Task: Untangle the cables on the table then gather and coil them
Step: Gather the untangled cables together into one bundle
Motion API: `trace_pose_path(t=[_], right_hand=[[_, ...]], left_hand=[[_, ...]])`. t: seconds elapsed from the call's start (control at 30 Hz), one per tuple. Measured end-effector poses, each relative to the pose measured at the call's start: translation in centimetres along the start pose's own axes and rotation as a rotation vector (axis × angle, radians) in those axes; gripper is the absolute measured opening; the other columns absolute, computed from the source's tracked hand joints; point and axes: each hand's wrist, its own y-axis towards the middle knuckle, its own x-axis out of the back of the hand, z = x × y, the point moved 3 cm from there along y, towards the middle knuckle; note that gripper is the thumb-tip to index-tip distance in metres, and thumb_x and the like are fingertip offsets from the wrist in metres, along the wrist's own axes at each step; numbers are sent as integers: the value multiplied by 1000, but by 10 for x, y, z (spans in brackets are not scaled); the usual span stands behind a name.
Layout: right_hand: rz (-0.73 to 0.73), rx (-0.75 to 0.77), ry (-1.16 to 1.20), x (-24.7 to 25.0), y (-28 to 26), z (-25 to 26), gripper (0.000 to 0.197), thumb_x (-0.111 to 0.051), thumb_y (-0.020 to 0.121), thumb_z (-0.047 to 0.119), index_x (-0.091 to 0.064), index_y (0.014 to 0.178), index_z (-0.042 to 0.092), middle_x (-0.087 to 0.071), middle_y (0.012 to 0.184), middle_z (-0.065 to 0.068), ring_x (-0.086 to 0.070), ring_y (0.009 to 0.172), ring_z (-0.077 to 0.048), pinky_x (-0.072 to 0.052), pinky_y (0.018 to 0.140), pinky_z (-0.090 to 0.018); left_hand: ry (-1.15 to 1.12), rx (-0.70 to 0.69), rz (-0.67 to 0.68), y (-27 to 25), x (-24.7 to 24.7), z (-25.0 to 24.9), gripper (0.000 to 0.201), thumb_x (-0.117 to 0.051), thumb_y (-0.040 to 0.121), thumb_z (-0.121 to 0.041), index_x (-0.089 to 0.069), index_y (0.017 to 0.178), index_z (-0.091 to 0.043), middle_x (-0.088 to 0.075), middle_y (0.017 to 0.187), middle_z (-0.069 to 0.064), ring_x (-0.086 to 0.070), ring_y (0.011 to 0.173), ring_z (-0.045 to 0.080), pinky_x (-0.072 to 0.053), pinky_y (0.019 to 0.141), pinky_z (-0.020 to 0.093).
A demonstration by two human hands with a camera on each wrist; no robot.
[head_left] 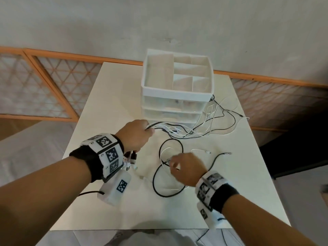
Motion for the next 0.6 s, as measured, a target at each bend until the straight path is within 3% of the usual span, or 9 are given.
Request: trace_pose_path(t=[0.1,0.17,0.23,0.33,0.4,0.47,0.6], right_hand=[[197,-19,-320,-35,-3,0,34,-54,91,35,-56,123,25,-63,123,-2,-63,112,-27,-49,92,-36],[209,-40,-417,-40,-1,-3,33,-53,93,30,-53,124,20,-63,121,-6,-64,109,-30,-49,88,-36],[209,-43,-420,-37,0,-2,27,-51,93,27,-60,117,21,-66,115,-6,-66,104,-29,-49,84,-34],[71,-27,-224,-5,3,4,27,-48,92,32,-68,109,28,-71,105,-3,-67,100,-30,-52,86,-34],[-95,16,-39,35,4,11,23,-51,95,40,-69,107,35,-70,85,6,-66,88,-27,-53,83,-35],[-229,113,127,82,1,24,22,-55,98,43,-73,100,31,-63,63,7,-61,68,-20,-51,72,-30],[-399,200,489,154,-7,50,19,-59,98,24,-72,85,19,-65,54,2,-50,44,-7,-42,53,-23]], left_hand=[[-43,-13,65,-8,-2,-7,25,-54,99,-26,-50,82,-8,-48,67,5,-41,53,21,-38,49,28],[16,-33,60,-11,0,-9,27,-57,98,-28,-50,80,-9,-47,64,3,-42,50,18,-36,47,24],[55,-27,52,-14,2,-7,28,-58,97,-30,-51,79,-10,-47,60,2,-43,49,18,-34,43,21],[-16,-9,17,-14,4,-3,27,-55,98,-28,-53,81,-8,-54,66,5,-45,51,18,-39,49,25],[-95,-4,-42,-12,7,-2,27,-52,100,-30,-58,87,-8,-63,75,8,-49,53,19,-42,55,31],[-203,-50,-65,-12,9,-7,26,-51,100,-34,-63,96,-11,-69,82,8,-51,54,20,-43,59,33],[-562,-125,28,-12,-2,-28,17,-50,102,-26,-55,99,-10,-73,110,2,-56,59,18,-47,53,31]])
